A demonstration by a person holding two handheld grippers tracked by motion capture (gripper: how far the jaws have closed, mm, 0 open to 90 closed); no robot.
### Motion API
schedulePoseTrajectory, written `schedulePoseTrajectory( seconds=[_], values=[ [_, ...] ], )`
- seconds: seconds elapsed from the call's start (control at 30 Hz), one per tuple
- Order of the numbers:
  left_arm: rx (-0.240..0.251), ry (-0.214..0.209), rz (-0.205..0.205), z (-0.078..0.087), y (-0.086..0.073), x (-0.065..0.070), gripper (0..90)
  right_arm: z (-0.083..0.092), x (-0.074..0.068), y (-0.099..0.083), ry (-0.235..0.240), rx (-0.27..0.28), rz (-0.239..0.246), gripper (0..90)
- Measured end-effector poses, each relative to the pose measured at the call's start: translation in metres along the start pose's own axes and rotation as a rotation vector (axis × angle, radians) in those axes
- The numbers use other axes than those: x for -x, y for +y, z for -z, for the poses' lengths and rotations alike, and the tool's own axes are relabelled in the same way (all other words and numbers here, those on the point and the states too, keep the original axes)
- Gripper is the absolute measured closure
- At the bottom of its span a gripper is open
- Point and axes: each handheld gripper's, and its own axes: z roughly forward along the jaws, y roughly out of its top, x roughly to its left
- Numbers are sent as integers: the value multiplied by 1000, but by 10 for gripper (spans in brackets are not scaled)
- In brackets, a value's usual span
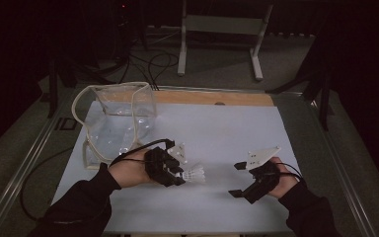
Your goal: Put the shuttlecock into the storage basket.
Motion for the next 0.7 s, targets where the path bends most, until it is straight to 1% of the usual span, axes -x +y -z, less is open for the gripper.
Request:
schedulePoseTrajectory(
  seconds=[0.07, 0.1, 0.13, 0.17, 0.27, 0.3, 0.37, 0.4, 0.43, 0.47, 0.5, 0.53, 0.57, 0.6, 0.63, 0.67, 0.7],
  values=[
    [3, -3, -2, 3, 1, 1, 667, 0, 0, -3, 2, 17, 7, 103],
    [14, -2, -2, 10, 3, 1, 667, 0, 0, -4, -5, 25, 9, 103],
    [17, -2, -3, 12, 3, 2, 667, 0, 0, -5, -3, 26, 8, 103],
    [17, -2, -3, 12, 3, 2, 667, 0, 0, -6, -4, 30, 7, 103],
    [21, 6, -8, 21, 5, 2, 667, -1, 1, -11, -6, 35, 2, 103],
    [19, 12, -9, 26, 6, 1, 667, -1, 1, -12, -16, 39, -2, 103],
    [28, 20, -5, 32, 6, 1, 667, -2, 1, -15, -15, 46, -2, 103],
    [28, 20, -5, 32, 6, 1, 667, -2, 1, -16, -21, 51, -3, 103],
    [33, 30, -7, 37, 7, 1, 667, -3, 1, -18, -24, 60, -6, 105],
    [33, 30, -7, 37, 7, 1, 667, -3, 1, -18, -24, 60, -6, 105],
    [36, 30, -11, 41, 7, 0, 667, -3, 1, -19, -16, 64, -10, 105],
    [38, 35, -10, 44, 7, 0, 667, -4, 1, -22, -28, 71, -6, 106],
    [38, 37, -6, 46, 7, 0, 667, -5, 0, -23, -25, 69, -17, 106],
    [37, 36, -11, 49, 7, 0, 667, -6, 0, -24, -25, 72, -14, 105],
    [43, 44, -4, 52, 7, 0, 667, -6, 0, -25, -22, 75, -25, 106],
    [41, 41, -8, 54, 7, 0, 667, -6, 0, -27, -21, 77, -18, 106],
    [46, 45, -11, 56, 7, 0, 667, -6, 0, -28, -21, 80, -22, 105]
  ],
)
